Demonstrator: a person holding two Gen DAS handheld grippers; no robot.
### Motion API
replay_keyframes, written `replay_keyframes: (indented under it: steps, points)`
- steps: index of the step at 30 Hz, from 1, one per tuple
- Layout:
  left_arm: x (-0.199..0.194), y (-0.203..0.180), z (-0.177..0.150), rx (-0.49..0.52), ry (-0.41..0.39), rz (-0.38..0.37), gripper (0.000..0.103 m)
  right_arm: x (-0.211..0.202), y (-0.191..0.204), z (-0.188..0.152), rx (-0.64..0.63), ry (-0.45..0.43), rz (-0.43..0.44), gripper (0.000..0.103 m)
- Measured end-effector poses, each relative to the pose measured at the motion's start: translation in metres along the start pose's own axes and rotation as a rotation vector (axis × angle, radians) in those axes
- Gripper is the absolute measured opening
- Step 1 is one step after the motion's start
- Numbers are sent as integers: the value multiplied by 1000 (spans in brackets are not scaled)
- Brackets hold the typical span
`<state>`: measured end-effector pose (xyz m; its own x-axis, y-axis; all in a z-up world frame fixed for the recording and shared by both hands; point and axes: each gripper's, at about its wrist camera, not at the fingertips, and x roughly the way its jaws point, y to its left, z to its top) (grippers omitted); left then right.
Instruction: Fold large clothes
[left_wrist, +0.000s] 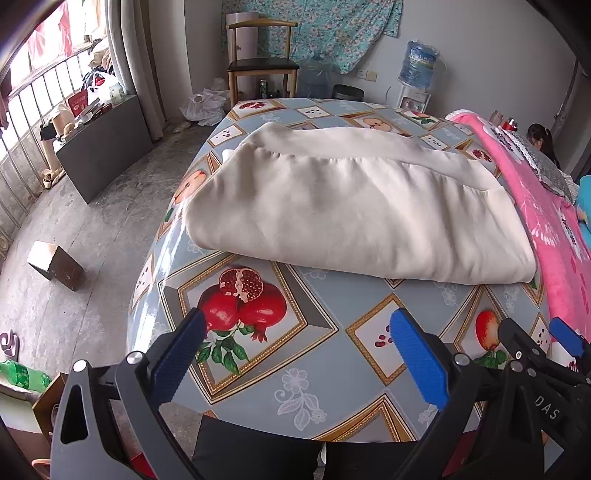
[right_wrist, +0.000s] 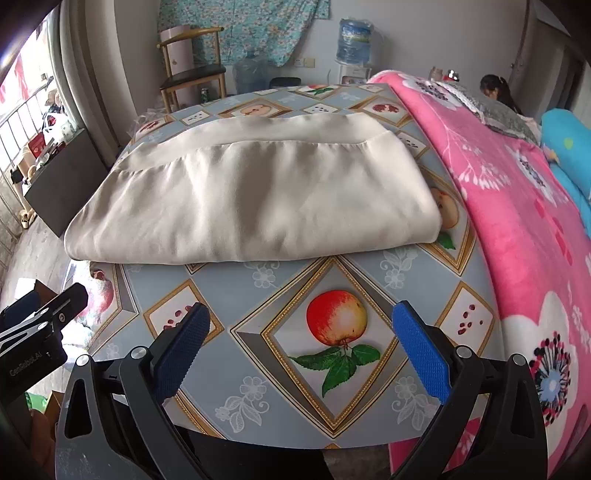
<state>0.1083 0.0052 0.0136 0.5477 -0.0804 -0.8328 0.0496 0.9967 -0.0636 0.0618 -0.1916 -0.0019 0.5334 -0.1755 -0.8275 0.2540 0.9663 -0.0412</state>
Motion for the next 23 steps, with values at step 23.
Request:
replay_keyframes:
  steps: [23]
  points:
    - [-7,-2,-2,12,-5,-18,98,-4,-3,-6,4,5,-9,96]
